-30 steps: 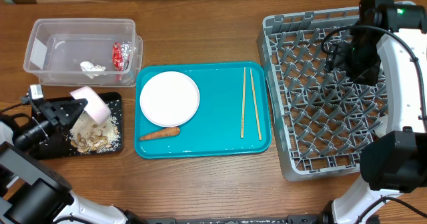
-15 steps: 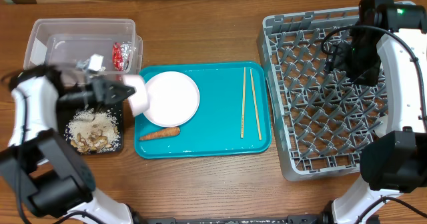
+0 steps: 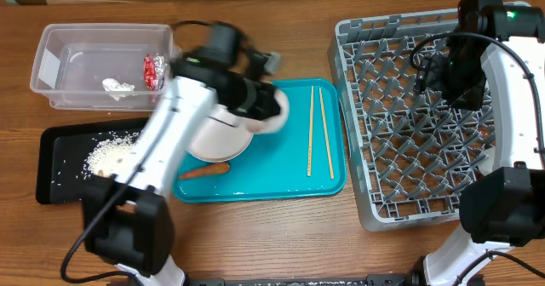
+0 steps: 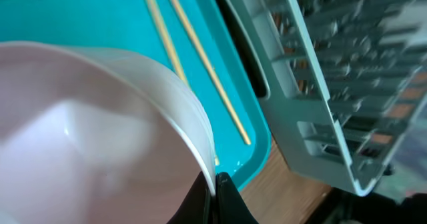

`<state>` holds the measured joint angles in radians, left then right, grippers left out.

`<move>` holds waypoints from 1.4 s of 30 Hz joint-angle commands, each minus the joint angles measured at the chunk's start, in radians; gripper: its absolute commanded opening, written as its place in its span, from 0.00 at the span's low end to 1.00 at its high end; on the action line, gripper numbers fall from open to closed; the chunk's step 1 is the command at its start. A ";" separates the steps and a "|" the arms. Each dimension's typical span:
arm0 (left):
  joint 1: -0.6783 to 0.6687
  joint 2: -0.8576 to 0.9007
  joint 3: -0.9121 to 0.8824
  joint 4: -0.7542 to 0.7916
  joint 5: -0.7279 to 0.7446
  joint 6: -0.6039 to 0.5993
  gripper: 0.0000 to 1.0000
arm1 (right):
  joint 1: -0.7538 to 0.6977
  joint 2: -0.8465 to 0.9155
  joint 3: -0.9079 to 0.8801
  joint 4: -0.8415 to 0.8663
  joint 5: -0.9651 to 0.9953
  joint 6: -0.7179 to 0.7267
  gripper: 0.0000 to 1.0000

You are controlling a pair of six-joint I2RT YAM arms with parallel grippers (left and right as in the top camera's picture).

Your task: Sort waste into correct bins and load items into the dishwasher

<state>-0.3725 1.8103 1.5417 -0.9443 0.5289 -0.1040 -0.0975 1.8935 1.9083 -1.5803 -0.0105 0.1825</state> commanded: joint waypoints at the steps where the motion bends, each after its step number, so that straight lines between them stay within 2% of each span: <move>1: -0.126 0.070 0.017 0.011 -0.208 -0.106 0.04 | 0.000 -0.036 0.024 0.003 0.010 -0.003 0.79; 3: -0.190 0.119 0.017 0.010 -0.235 -0.106 0.04 | 0.000 -0.036 0.024 0.003 0.010 -0.003 0.79; 7: -0.236 0.177 0.017 0.014 -0.316 -0.145 0.06 | 0.000 -0.036 0.024 0.002 0.009 -0.003 0.79; 11: -0.232 0.175 0.023 0.019 -0.319 -0.147 0.30 | 0.000 -0.036 0.024 0.003 0.009 -0.003 0.79; 13: -0.226 0.169 0.046 -0.002 -0.315 -0.148 0.35 | 0.000 -0.036 0.024 0.004 0.009 -0.003 0.79; 14: -0.222 0.163 0.072 -0.027 -0.315 -0.150 0.40 | 0.000 -0.036 0.024 0.005 0.009 -0.003 0.79; 19: -0.181 0.125 0.249 -0.200 -0.342 -0.192 0.43 | 0.000 -0.036 0.024 0.037 -0.064 -0.009 0.80; 23: -0.101 0.053 0.390 -0.375 -0.525 -0.333 0.48 | 0.009 -0.037 0.025 0.056 -0.207 -0.089 0.80; 29: 0.092 -0.092 0.421 -0.589 -0.703 -0.551 0.52 | 0.111 -0.037 0.025 0.065 -0.298 -0.179 0.79; 31: 0.160 -0.122 0.421 -0.637 -0.741 -0.595 0.63 | 0.172 -0.037 0.025 0.076 -0.298 -0.191 0.79; 33: 0.234 -0.142 0.421 -0.677 -0.769 -0.630 0.76 | 0.234 -0.036 0.024 0.090 -0.297 -0.191 0.79; 34: 0.285 -0.147 0.421 -0.692 -0.772 -0.634 0.88 | 0.272 -0.036 0.023 0.103 -0.287 -0.190 0.79; 36: 0.349 -0.147 0.421 -0.708 -0.772 -0.634 0.97 | 0.316 -0.036 0.022 0.117 -0.263 -0.190 0.80; 37: 0.383 -0.146 0.418 -0.713 -0.768 -0.634 1.00 | 0.345 -0.035 0.022 0.128 -0.243 -0.182 0.80; 42: 0.541 -0.146 0.410 -0.709 -0.740 -0.614 1.00 | 0.429 -0.034 0.002 0.183 -0.207 -0.096 0.84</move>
<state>0.0914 1.6691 1.9511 -1.6531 -0.1993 -0.7044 0.3016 1.8935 1.9083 -1.4200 -0.2504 0.0288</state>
